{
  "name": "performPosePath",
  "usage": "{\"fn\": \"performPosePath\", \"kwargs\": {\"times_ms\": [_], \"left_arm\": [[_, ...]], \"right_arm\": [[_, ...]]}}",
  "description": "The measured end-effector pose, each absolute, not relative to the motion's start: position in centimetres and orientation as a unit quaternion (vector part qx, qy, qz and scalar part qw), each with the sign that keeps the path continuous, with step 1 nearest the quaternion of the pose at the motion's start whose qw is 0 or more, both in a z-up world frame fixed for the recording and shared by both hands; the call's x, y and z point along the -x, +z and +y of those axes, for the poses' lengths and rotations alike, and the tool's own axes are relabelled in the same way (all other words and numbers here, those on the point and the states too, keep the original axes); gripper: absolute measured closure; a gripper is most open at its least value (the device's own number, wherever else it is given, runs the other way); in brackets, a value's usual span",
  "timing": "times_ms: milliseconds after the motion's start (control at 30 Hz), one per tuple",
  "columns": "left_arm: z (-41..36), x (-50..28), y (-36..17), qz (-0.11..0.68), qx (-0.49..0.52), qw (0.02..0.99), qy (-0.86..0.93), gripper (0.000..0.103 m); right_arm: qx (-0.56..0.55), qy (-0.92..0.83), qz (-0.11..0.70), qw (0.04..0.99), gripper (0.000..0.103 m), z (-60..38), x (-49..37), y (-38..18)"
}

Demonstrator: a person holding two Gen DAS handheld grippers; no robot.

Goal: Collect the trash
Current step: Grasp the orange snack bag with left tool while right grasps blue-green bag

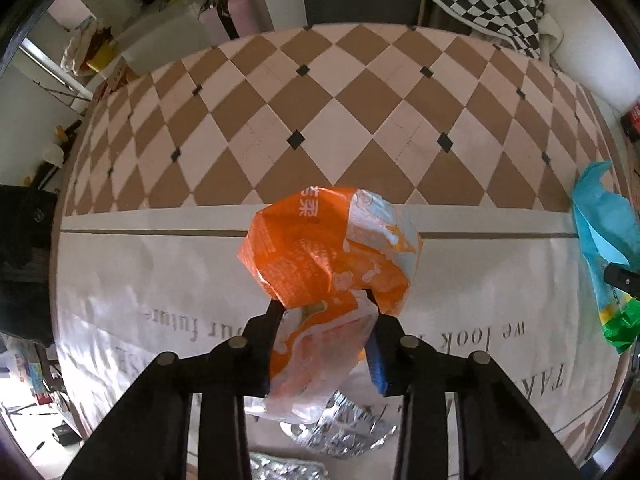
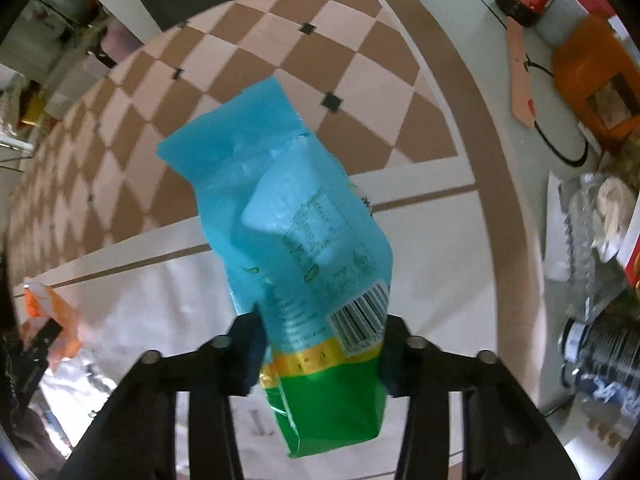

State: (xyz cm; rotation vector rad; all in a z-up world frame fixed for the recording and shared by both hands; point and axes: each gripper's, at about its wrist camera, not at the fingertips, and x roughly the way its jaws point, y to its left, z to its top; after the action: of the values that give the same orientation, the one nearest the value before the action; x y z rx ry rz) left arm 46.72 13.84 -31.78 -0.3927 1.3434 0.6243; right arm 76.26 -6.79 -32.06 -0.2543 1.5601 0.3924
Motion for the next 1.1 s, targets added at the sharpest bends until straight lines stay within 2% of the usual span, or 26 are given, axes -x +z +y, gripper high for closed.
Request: {"fn": "performPosePath", "kwargs": {"times_ms": [100, 433, 733, 933, 1100], "left_arm": [[13.1, -45.7, -30.1, 0.597, 0.172, 0.730, 0.285, 0.075], [11.7, -38.9, -22.9, 0.535, 0.170, 0.777, 0.285, 0.076], [9.5, -24.7, -19.0, 0.494, 0.166, 0.811, 0.267, 0.076], [7.7, -12.3, -19.4, 0.494, 0.182, 0.816, 0.239, 0.076], [6.1, -4.3, -23.2, 0.538, 0.220, 0.783, 0.222, 0.076]], "right_arm": [[0.096, 0.190, 0.690, 0.692, 0.067, -6.8, -74.8, -30.5], [0.049, 0.244, 0.661, 0.708, 0.069, -6.6, -65.1, -23.6], [0.020, 0.282, 0.632, 0.722, 0.070, -7.7, -46.6, -18.2], [0.003, 0.273, 0.645, 0.714, 0.070, -11.2, -32.3, -18.2], [0.006, 0.264, 0.701, 0.662, 0.070, -14.2, -20.3, -22.2]]}}
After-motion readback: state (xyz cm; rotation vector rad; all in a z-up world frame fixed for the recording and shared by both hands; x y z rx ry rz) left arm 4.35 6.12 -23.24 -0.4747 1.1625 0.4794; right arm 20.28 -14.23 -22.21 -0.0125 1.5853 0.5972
